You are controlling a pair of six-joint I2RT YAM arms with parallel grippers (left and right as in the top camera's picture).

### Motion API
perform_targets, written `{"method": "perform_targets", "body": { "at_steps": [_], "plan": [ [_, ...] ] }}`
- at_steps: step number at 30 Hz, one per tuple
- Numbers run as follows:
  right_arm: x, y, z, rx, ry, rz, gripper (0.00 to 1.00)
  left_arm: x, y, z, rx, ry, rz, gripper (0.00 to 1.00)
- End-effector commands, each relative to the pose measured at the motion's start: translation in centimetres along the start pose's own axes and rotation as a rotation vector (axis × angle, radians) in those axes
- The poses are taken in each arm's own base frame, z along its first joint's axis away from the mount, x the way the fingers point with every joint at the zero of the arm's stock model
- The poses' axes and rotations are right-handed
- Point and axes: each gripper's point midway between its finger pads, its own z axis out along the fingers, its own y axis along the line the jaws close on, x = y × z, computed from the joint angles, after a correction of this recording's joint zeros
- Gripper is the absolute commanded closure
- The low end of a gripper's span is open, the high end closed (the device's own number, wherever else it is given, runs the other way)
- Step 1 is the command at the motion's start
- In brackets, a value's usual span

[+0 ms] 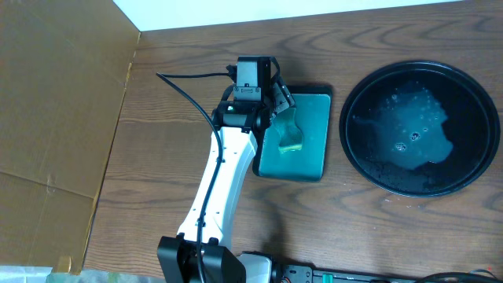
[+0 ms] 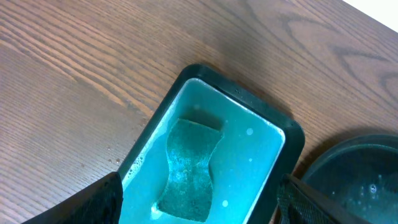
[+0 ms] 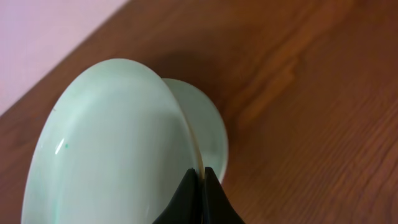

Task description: Clean dirty plates on tray and stack at the side

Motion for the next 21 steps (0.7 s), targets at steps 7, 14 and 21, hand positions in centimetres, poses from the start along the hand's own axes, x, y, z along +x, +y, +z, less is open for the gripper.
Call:
{"method": "perform_targets", "body": {
  "at_steps": [7, 14, 21],
  "plan": [
    [3.3, -3.1, 4.8, 0.101, 0.077, 0.097, 0.64, -0.5, 0.2, 0.1, -0.017, -0.009, 0.002, 0.2],
    [2.6, -2.4, 3.2, 0.075, 0.078, -0.007, 0.01, -0.5, 0.2, 0.1, -0.017, -0.009, 0.002, 0.2],
    [1.3, 0.9, -4.3, -0.018, 0.076, -0.007, 0.01, -0.5, 0.2, 0.1, -0.017, -0.009, 0.002, 0.2]
  ]
}}
